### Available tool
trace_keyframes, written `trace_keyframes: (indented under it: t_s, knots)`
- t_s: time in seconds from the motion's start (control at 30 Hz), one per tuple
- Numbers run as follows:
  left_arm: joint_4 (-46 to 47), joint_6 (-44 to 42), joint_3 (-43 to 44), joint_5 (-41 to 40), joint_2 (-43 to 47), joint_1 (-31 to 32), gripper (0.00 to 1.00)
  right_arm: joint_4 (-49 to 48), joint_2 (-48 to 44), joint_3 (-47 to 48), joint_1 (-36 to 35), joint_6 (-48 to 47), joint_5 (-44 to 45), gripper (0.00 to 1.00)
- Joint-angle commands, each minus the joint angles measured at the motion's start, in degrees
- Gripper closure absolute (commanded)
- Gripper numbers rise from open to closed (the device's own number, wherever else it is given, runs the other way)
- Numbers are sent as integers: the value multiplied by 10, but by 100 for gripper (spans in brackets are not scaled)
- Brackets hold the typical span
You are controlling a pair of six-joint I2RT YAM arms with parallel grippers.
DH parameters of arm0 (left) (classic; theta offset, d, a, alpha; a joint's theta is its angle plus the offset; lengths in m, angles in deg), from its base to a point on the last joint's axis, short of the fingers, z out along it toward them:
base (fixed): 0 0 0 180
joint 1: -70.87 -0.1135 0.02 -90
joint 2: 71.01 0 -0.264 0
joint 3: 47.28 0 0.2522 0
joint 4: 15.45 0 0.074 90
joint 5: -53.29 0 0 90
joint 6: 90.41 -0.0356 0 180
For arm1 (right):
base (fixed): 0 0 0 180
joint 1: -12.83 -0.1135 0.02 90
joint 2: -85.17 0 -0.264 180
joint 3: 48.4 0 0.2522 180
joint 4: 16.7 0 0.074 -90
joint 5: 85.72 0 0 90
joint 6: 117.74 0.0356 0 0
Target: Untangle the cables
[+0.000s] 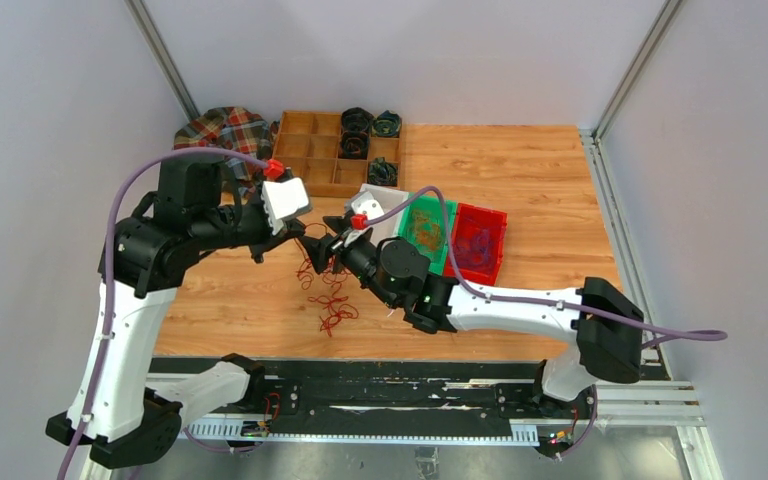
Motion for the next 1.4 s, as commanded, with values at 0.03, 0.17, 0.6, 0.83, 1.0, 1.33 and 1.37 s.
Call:
trace_keyframes:
  t_s: [0.03, 0.17, 0.6, 0.83, 1.0, 1.33, 1.37]
  knots:
    - [-14, 38, 49, 54, 4, 0, 100, -44, 47, 23, 0, -45, 70, 42]
    - [-16, 71, 83, 78, -4, -1, 100, -58, 79, 22, 22, -35, 70, 42]
    - [-16, 85, 212, 62, -45, 0, 100, -103, 136, -86, 36, 47, 85, 52]
    - [-16, 59, 270, 24, -69, 0, 100, -105, 144, -146, 36, 83, 119, 59]
    - [-16, 52, 291, 6, -80, 0, 100, -109, 135, -178, 36, 92, 126, 64]
    - [-16, 18, 209, 4, -49, -1, 100, -66, -49, -175, 36, -37, -19, 28]
    - [-16, 17, 208, 4, -48, -1, 100, -51, -59, -166, 37, -47, -48, 27]
